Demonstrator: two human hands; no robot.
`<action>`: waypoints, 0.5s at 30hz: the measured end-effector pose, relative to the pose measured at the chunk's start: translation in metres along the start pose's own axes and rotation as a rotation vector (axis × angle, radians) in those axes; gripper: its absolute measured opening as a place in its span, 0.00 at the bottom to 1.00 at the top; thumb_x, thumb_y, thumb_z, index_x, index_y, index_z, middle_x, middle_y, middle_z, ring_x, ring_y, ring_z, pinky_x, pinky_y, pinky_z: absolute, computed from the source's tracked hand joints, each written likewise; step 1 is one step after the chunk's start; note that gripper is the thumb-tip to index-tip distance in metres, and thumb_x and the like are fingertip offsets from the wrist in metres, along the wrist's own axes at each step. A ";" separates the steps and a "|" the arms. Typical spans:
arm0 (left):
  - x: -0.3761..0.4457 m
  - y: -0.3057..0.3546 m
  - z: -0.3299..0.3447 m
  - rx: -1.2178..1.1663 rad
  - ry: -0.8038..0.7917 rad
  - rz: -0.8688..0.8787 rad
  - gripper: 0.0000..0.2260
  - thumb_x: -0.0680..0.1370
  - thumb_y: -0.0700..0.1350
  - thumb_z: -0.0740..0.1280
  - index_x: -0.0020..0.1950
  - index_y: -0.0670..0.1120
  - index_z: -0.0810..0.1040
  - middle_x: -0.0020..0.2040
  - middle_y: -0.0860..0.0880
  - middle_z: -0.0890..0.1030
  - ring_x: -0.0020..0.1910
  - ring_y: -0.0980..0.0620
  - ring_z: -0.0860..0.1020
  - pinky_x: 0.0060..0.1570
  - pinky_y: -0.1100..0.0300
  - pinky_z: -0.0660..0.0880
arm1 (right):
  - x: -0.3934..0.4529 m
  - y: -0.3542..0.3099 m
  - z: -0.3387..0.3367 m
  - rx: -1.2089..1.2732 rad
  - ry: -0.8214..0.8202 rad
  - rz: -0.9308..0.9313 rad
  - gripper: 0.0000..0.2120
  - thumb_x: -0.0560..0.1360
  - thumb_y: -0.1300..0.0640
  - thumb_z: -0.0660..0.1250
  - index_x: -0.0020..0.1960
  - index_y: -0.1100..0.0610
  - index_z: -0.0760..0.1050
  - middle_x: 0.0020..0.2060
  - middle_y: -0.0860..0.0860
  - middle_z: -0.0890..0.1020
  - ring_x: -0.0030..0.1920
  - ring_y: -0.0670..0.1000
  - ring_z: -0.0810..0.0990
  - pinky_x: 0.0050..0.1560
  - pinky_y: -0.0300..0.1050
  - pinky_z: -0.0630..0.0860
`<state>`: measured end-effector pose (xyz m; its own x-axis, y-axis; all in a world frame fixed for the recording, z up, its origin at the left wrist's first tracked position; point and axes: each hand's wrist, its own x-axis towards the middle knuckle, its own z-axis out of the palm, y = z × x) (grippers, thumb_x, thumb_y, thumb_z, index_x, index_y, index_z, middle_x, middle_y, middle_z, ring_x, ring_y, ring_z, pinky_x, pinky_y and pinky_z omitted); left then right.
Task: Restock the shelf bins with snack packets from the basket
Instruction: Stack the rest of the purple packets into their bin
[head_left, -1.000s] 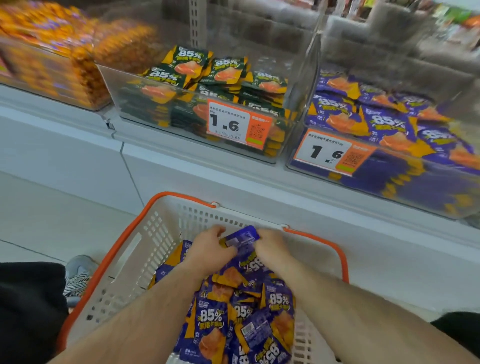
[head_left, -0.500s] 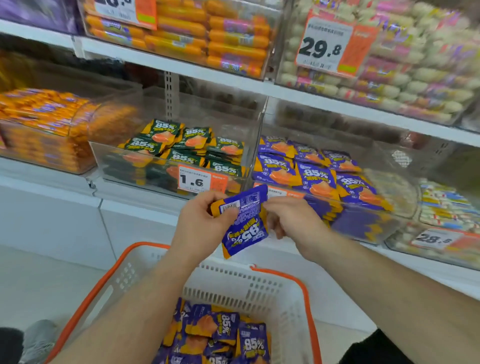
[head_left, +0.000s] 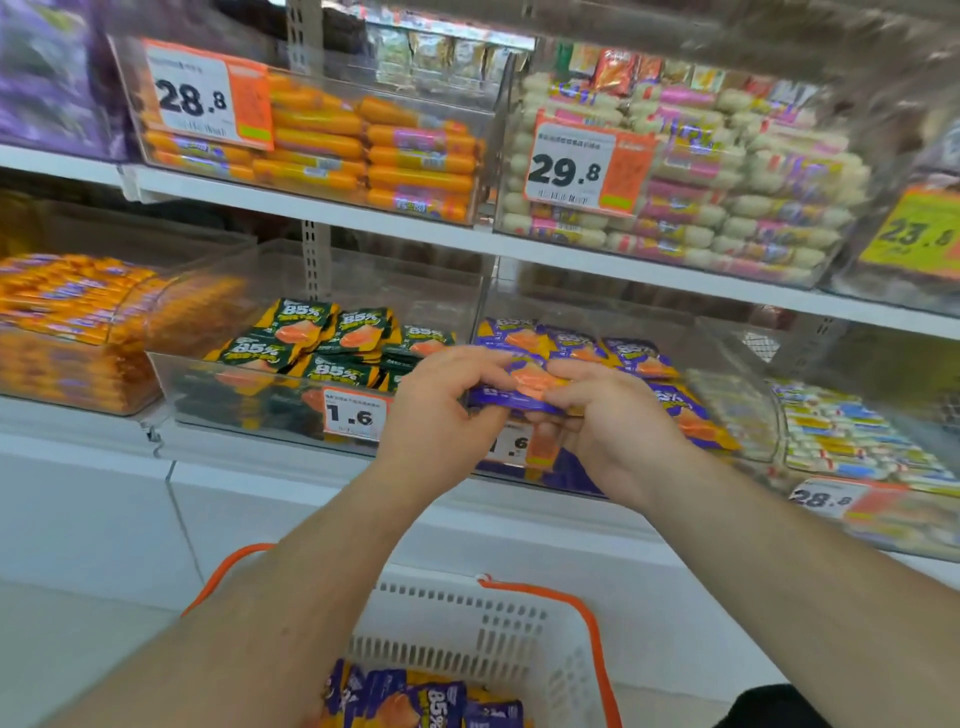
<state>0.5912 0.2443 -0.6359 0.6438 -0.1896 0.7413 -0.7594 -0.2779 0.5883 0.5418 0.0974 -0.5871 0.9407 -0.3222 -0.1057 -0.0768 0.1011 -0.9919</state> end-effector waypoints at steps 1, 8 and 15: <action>0.005 -0.004 0.004 0.065 -0.040 -0.004 0.14 0.69 0.38 0.74 0.53 0.49 0.82 0.58 0.51 0.80 0.61 0.51 0.76 0.61 0.66 0.70 | 0.009 0.001 -0.005 -0.006 0.045 -0.014 0.14 0.75 0.71 0.64 0.55 0.56 0.76 0.45 0.59 0.82 0.32 0.51 0.82 0.33 0.43 0.76; 0.050 -0.030 0.035 0.471 -0.227 -0.161 0.29 0.76 0.50 0.68 0.75 0.45 0.64 0.78 0.46 0.57 0.77 0.46 0.54 0.76 0.49 0.54 | 0.085 -0.014 -0.049 -0.128 0.315 -0.080 0.22 0.74 0.72 0.62 0.67 0.58 0.71 0.43 0.55 0.77 0.33 0.50 0.73 0.25 0.39 0.68; 0.046 -0.052 0.058 0.528 -0.222 -0.249 0.25 0.77 0.51 0.63 0.73 0.47 0.66 0.78 0.54 0.58 0.70 0.50 0.68 0.59 0.50 0.73 | 0.149 -0.020 -0.056 -0.419 0.359 -0.070 0.10 0.77 0.70 0.61 0.56 0.61 0.72 0.35 0.52 0.73 0.37 0.50 0.72 0.41 0.46 0.72</action>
<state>0.6659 0.1950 -0.6507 0.8429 -0.2349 0.4842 -0.4713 -0.7564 0.4536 0.6648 -0.0053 -0.5875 0.7822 -0.6228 0.0164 -0.2124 -0.2914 -0.9327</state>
